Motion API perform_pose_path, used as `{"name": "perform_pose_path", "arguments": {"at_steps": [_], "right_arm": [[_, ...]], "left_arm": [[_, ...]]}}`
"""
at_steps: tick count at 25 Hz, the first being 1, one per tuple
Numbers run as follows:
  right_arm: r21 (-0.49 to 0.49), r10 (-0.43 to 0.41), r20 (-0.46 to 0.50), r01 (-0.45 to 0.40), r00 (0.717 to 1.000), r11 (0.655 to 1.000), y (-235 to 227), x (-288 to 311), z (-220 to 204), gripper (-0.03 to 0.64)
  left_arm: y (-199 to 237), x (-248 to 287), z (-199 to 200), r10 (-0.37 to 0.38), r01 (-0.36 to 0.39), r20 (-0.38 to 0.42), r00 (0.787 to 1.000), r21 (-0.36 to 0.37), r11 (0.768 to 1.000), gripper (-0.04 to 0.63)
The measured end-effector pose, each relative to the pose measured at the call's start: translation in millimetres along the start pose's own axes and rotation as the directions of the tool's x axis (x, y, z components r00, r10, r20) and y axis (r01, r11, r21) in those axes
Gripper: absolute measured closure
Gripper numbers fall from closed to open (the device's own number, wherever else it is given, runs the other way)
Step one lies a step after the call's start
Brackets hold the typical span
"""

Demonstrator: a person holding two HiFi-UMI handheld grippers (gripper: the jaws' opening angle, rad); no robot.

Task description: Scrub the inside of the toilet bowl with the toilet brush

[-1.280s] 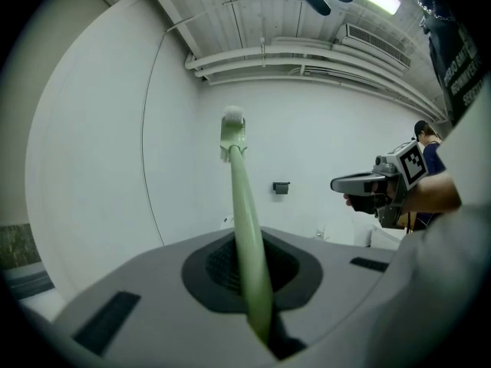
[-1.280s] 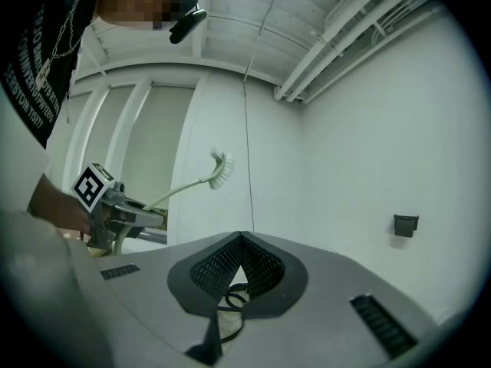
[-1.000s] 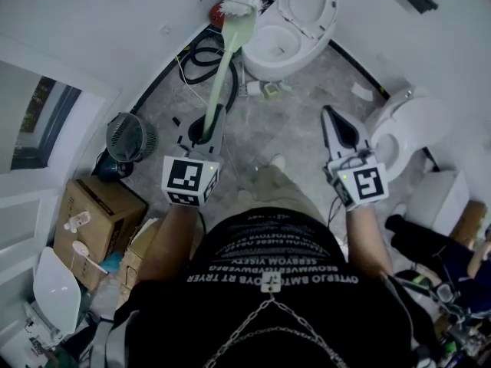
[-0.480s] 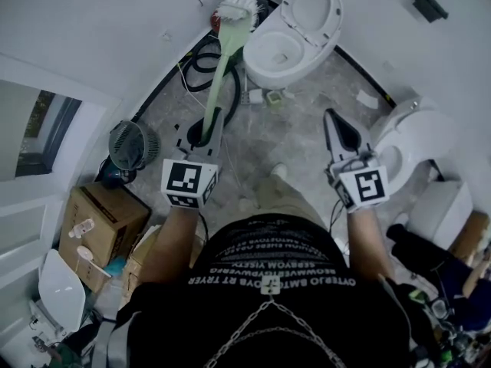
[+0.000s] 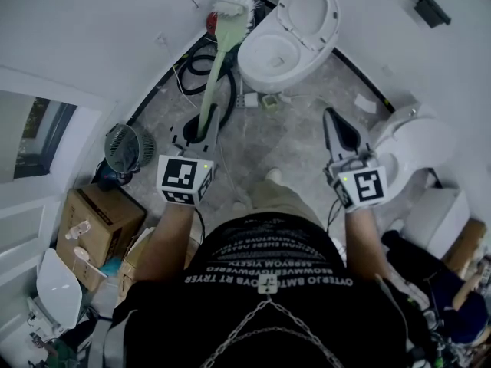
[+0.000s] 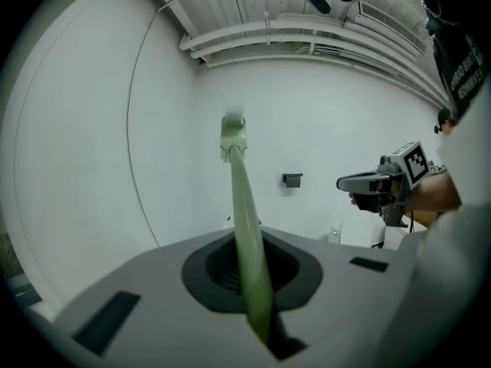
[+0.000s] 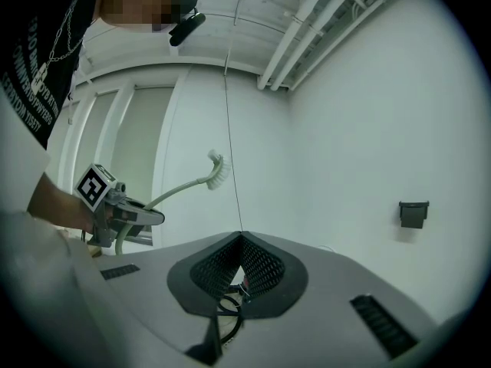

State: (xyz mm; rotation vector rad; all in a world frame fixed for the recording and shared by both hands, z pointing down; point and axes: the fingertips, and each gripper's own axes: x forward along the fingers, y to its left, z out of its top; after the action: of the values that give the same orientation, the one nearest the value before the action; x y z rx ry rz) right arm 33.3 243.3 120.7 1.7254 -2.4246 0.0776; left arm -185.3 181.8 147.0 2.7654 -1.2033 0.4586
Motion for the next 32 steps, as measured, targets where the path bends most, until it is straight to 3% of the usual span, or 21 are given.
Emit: {"name": "perform_pose_path", "arguments": {"at_steps": [17, 32], "right_arm": [[-0.025, 0.070, 0.052, -0.069, 0.996, 0.997, -64.7, 33.3, 16.3, 0.624], [0.004, 0.071, 0.051, -0.071, 0.996, 0.997, -64.0, 42.3, 15.2, 0.624]], "left_arm": [[-5.2, 51.8, 32.5, 0.062, -0.063, 0.012, 0.998, 0.031, 0.998, 0.595], [-2.4, 48.6, 25.1, 0.063, -0.062, -0.016, 0.998, 0.024, 0.998, 0.595]]}}
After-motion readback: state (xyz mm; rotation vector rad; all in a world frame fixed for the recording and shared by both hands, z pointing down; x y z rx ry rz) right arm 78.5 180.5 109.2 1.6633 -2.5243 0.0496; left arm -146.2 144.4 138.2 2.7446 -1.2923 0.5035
